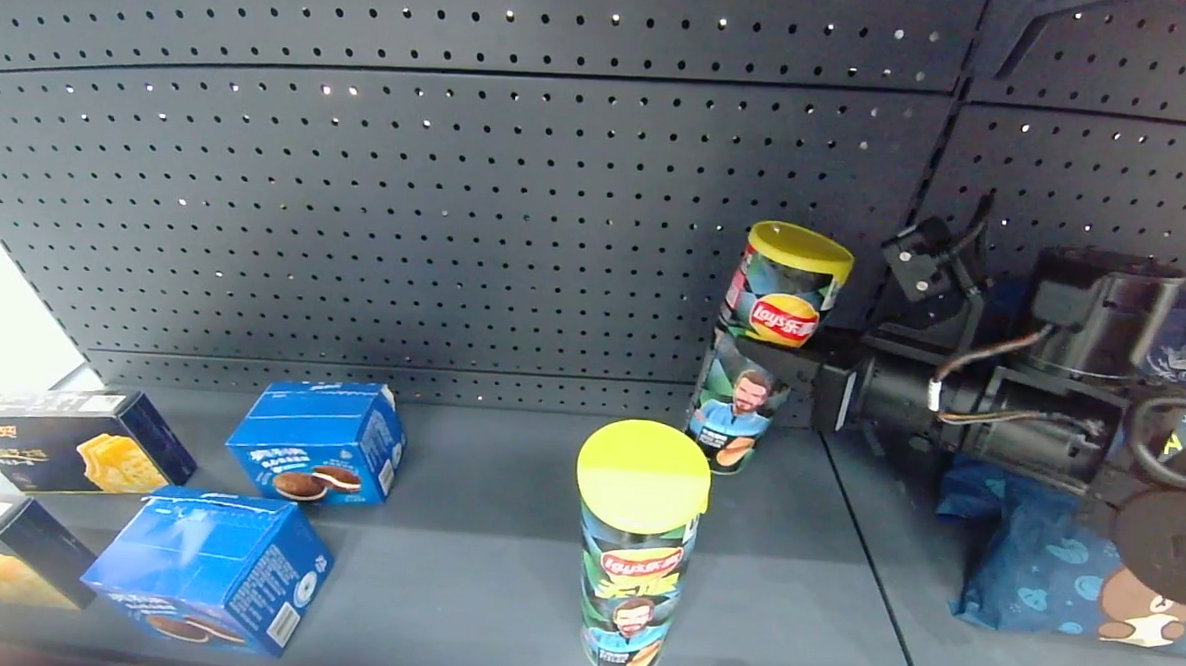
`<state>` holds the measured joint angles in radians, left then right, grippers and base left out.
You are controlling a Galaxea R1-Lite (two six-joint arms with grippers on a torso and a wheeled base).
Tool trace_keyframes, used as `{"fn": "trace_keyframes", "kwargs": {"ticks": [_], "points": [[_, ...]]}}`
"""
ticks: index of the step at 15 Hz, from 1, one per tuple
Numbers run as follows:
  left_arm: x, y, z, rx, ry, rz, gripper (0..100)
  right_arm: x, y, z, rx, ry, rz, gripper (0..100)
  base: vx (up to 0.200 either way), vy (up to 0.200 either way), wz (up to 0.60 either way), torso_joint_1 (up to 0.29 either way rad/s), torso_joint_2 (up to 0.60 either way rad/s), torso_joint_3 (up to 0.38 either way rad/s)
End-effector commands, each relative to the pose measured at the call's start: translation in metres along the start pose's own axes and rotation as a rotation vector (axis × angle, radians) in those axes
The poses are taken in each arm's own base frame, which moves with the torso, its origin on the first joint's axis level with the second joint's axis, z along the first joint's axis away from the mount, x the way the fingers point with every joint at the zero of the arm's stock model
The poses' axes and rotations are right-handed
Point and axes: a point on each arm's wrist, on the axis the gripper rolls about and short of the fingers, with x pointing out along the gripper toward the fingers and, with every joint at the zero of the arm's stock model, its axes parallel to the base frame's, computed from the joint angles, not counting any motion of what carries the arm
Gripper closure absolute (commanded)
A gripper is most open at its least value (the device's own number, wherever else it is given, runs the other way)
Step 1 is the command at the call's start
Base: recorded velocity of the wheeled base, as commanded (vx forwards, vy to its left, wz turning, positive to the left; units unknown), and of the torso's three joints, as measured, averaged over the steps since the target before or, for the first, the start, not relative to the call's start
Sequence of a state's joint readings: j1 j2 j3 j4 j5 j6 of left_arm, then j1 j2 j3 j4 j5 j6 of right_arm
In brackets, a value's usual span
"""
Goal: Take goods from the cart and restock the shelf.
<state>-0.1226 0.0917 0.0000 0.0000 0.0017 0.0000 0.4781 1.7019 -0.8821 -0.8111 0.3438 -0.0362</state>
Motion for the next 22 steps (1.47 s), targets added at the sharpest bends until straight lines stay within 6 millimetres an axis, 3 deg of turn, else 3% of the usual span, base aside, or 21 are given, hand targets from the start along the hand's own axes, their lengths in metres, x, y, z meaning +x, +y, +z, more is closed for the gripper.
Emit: {"fn": "trace_keyframes", "kwargs": {"ticks": [1,3,12,22], "points": [[0.0,0.0,0.0,0.0,0.002,0.0,0,0.037,-0.012,-0.012,0.004,0.019,0.03,100,0.0,0.0,0.0,0.0,0.0,0.0],[0.0,0.0,0.0,0.0,0.002,0.0,0,0.051,-0.012,-0.015,0.007,0.03,0.054,100,0.0,0.0,0.0,0.0,0.0,0.0],[0.0,0.0,0.0,0.0,0.002,0.0,0,0.078,-0.01,-0.031,-0.033,0.047,0.108,100,0.0,0.0,0.0,0.0,0.0,0.0],[0.0,0.0,0.0,0.0,0.002,0.0,0,0.081,-0.012,-0.04,-0.07,0.076,0.112,100,0.0,0.0,0.0,0.0,0.0,0.0]]}}
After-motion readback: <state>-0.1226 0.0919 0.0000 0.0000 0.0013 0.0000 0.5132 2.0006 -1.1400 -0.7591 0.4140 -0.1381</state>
